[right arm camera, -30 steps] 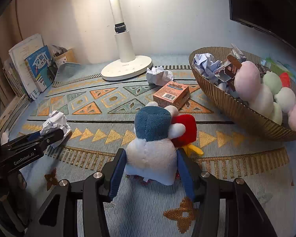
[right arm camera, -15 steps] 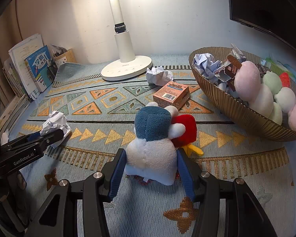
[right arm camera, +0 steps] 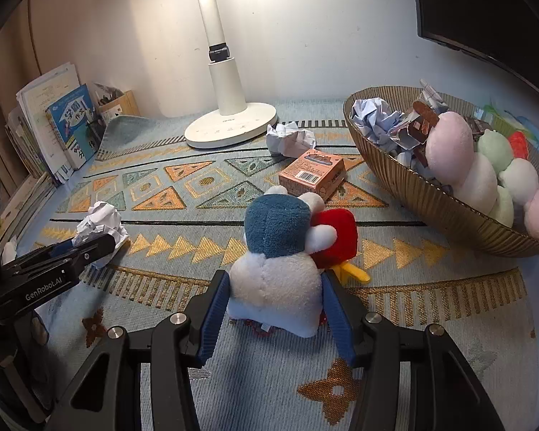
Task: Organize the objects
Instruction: 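Carry the paper ball over the bowl and open the left gripper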
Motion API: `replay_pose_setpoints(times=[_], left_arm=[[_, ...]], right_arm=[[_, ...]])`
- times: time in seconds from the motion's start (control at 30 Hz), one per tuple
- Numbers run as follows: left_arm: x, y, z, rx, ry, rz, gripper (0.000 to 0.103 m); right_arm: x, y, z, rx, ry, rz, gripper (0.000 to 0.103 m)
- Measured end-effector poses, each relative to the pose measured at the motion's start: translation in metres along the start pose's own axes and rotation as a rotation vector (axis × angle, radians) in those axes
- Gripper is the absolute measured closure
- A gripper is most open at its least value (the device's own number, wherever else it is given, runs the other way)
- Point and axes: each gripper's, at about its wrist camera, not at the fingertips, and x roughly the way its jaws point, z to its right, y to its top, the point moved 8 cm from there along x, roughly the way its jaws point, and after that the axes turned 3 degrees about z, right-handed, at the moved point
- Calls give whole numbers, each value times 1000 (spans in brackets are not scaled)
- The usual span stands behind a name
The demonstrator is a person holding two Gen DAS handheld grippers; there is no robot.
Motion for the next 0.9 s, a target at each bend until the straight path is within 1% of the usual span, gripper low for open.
replay_pose_setpoints(times=[0.1, 0.17, 0.23, 0.27, 0.33, 0.43, 0.5, 0.57, 0.63, 0.7, 0.73, 0.77, 0.8, 0.83, 0.9], left_arm=[[-5, 4, 5, 17, -4, 14, 58], [-10, 9, 15, 19, -45, 10, 58], [-19, 25, 29, 27, -80, 37, 58], [-23, 35, 39, 37, -105, 51, 58], [-29, 58, 67, 63, -161, 78, 58], [-33, 90, 126, 143, -242, 113, 58], [-29, 109, 168, 195, -292, 128, 58], [-20, 124, 207, 224, -345, 128, 58], [-9, 136, 242, 256, -377, 132, 58], [2, 143, 273, 277, -411, 126, 57], [8, 145, 286, 290, -423, 121, 53], [13, 146, 295, 305, -418, 117, 46], [20, 147, 301, 314, -399, 109, 38], [25, 147, 304, 317, -383, 102, 23], [26, 144, 300, 307, -384, 99, 23]], right_arm=[[-10, 2, -3, -3, 32, 33, 53], [-20, 4, -1, 26, 79, 44, 54], [-34, 9, 7, 89, 145, 55, 54], [-45, 15, 12, 110, 161, 73, 54], [-74, 34, 27, 129, 163, 146, 54], [-115, 73, 63, 176, 125, 267, 54], [-132, 97, 100, 231, 59, 318, 54], [-138, 115, 137, 285, -13, 337, 54], [-134, 127, 171, 331, -78, 331, 54], [-125, 137, 195, 360, -102, 311, 54], [-120, 141, 204, 364, -94, 298, 51], [-111, 145, 212, 363, -97, 269, 39], [-103, 147, 219, 364, -109, 234, 33], [-97, 148, 226, 370, -117, 213, 31], [-95, 146, 234, 382, -118, 209, 31]])
